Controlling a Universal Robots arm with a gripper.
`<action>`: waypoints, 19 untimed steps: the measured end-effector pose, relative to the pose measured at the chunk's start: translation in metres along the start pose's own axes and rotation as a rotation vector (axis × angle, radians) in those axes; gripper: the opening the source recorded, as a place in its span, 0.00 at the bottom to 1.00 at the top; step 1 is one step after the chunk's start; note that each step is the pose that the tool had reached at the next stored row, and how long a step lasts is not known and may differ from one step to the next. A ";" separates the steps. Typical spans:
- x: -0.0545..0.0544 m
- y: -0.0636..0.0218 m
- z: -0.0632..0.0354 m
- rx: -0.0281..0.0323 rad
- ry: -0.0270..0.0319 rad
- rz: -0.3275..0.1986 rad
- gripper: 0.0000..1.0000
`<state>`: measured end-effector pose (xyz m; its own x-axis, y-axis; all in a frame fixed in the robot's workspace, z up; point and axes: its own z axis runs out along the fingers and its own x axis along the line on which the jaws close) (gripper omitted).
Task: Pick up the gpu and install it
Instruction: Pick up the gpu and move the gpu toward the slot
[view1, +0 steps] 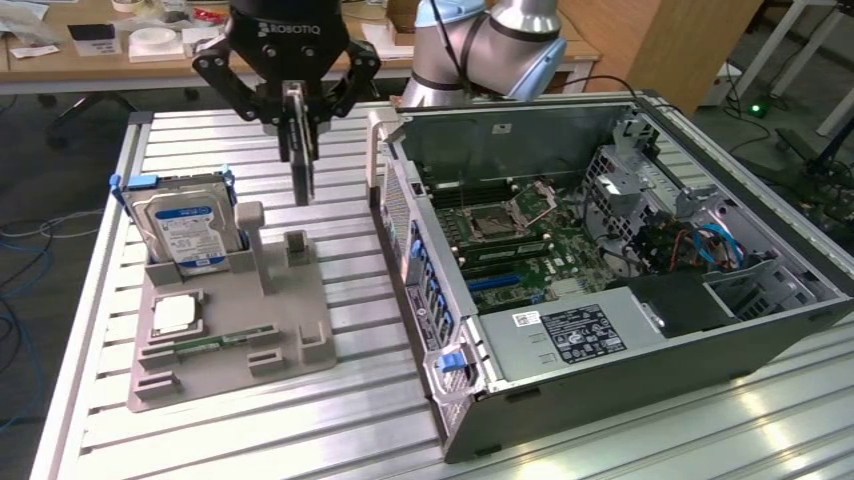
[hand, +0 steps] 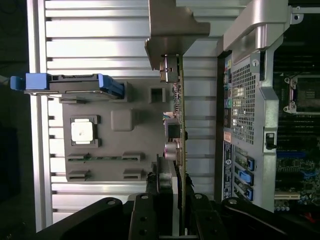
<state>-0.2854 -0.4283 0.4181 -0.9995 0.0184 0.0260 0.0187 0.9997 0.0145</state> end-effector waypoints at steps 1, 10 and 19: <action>-0.003 0.0001 0.0000 -0.0001 -0.0002 0.000 0.28; -0.035 0.0010 -0.0005 -0.0012 -0.0031 0.000 0.28; -0.066 0.0021 -0.0013 -0.0017 -0.0071 0.000 0.28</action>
<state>-0.2190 -0.4274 0.4176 -0.9997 0.0184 0.0189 0.0188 0.9997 0.0162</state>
